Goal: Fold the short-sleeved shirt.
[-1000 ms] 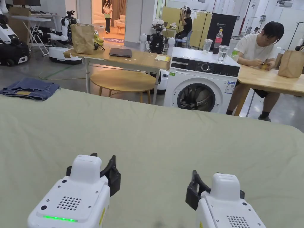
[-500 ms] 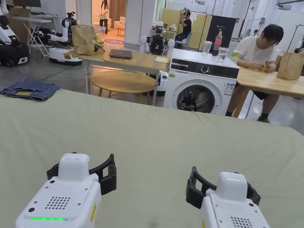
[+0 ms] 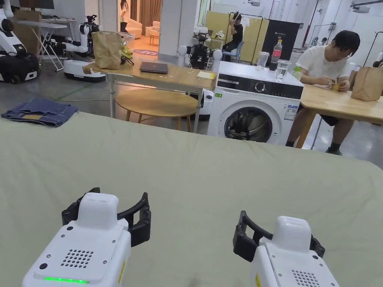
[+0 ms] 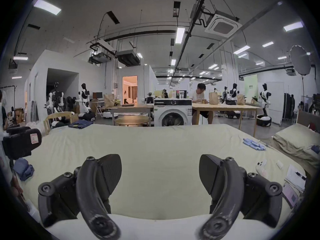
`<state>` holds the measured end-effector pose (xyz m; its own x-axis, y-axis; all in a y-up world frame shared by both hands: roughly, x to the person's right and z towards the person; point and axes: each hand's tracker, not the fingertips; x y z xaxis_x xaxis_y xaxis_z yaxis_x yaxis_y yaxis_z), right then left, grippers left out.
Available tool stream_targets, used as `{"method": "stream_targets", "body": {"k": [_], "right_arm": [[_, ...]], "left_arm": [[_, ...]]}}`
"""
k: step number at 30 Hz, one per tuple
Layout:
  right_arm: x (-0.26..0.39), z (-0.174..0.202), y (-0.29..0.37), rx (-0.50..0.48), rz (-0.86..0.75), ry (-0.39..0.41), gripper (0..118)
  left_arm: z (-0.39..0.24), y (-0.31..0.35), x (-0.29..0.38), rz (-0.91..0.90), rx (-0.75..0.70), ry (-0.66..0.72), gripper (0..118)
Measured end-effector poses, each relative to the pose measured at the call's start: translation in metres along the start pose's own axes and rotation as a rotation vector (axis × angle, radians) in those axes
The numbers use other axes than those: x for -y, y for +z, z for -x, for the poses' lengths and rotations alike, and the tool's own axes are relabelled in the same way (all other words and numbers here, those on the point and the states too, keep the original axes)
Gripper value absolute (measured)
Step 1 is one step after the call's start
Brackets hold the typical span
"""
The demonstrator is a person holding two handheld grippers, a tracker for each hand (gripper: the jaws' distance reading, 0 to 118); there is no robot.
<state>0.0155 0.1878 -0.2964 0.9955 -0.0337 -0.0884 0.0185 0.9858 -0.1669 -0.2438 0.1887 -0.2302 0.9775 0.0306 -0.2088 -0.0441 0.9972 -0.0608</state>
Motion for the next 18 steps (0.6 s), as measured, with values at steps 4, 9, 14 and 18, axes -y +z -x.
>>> {"method": "stream_targets", "body": {"k": [4, 9, 14, 18], "right_arm": [[-0.001, -0.001, -0.002, 0.012, 0.025, -0.041, 94], [-0.001, -0.003, -0.003, 0.027, 0.023, -0.047, 94], [-0.002, -0.003, -0.006, 0.029, 0.047, -0.055, 94], [-0.002, -0.002, -0.011, 0.023, 0.091, -0.093, 94]], "left_arm": [[0.004, 0.000, 0.004, 0.017, -0.003, 0.030, 83], [0.006, 0.001, 0.006, 0.027, -0.013, 0.042, 83], [0.007, -0.001, 0.003, 0.017, -0.005, 0.022, 83], [0.004, -0.002, 0.002, 0.006, -0.005, 0.004, 83]]}}
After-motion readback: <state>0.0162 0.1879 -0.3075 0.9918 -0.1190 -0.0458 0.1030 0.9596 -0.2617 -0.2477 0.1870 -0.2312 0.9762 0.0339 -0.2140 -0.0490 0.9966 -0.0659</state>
